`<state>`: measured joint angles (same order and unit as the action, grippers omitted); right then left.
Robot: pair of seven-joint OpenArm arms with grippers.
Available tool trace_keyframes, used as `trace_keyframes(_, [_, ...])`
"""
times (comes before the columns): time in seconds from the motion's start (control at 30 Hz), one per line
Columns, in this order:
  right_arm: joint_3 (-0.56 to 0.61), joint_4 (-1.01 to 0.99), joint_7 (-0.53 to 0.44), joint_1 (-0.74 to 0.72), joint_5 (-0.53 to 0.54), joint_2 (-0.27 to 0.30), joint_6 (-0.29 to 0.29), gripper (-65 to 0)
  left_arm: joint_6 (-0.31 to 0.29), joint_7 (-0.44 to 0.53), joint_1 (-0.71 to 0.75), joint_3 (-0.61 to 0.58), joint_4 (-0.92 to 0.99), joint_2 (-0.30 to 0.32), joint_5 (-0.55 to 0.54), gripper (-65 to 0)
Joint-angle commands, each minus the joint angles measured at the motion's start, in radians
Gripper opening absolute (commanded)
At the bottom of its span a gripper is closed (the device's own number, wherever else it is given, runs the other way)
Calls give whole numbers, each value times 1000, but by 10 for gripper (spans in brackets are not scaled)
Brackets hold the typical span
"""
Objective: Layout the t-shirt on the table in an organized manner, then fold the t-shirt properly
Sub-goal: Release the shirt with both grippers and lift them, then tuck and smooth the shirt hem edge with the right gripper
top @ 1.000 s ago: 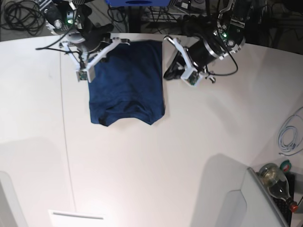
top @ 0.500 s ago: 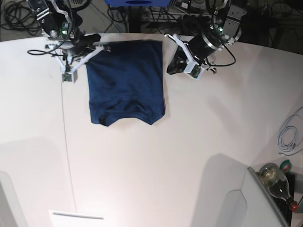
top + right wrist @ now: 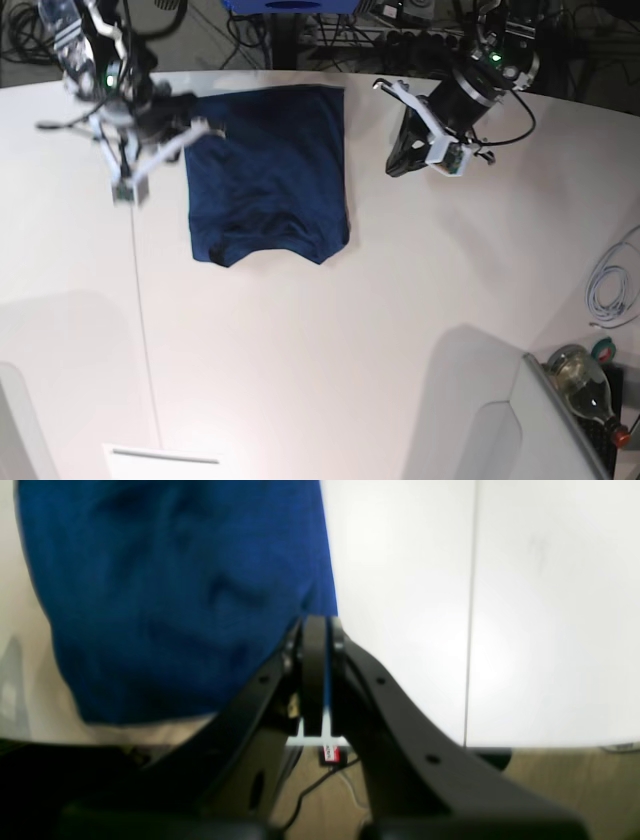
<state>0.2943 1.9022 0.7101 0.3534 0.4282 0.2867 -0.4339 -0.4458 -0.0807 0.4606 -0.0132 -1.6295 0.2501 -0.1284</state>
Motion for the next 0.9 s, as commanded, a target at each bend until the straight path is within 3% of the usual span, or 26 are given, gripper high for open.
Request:
trace_keyframes(0.0, [-2,-7,-23,-55,-1,-1,51,-636,-8,29,13,0,-39,-4,-12,-650])
trace_keyframes(0.07, [-5,-69,-13,-144,-1,-8,160,-636,-8,29,27,-6,-58,-13,-12,-650])
trace_keyframes(0.17, [-8,-181,-11,-256,-1,-27,255,-636,-8,29,27,-52,-47,-70,-4,-650])
trace_keyframes(0.37, [-4,-298,-11,-351,-1,-39,258,-636,3,35,11,-123,54,-120,-3,-650])
trace_keyframes(0.57, [-4,-298,12,-362,-1,-79,258,-636,84,37,-13,-141,153,-111,-3,-650])
trace_keyframes(0.7, [-2,-304,18,-351,-7,-109,260,-636,89,37,-13,-141,157,-111,-3,-650])
trace_keyframes(0.87, [-5,-445,1,-437,-1,-113,260,-636,89,37,-18,-136,162,-111,-3,-650])
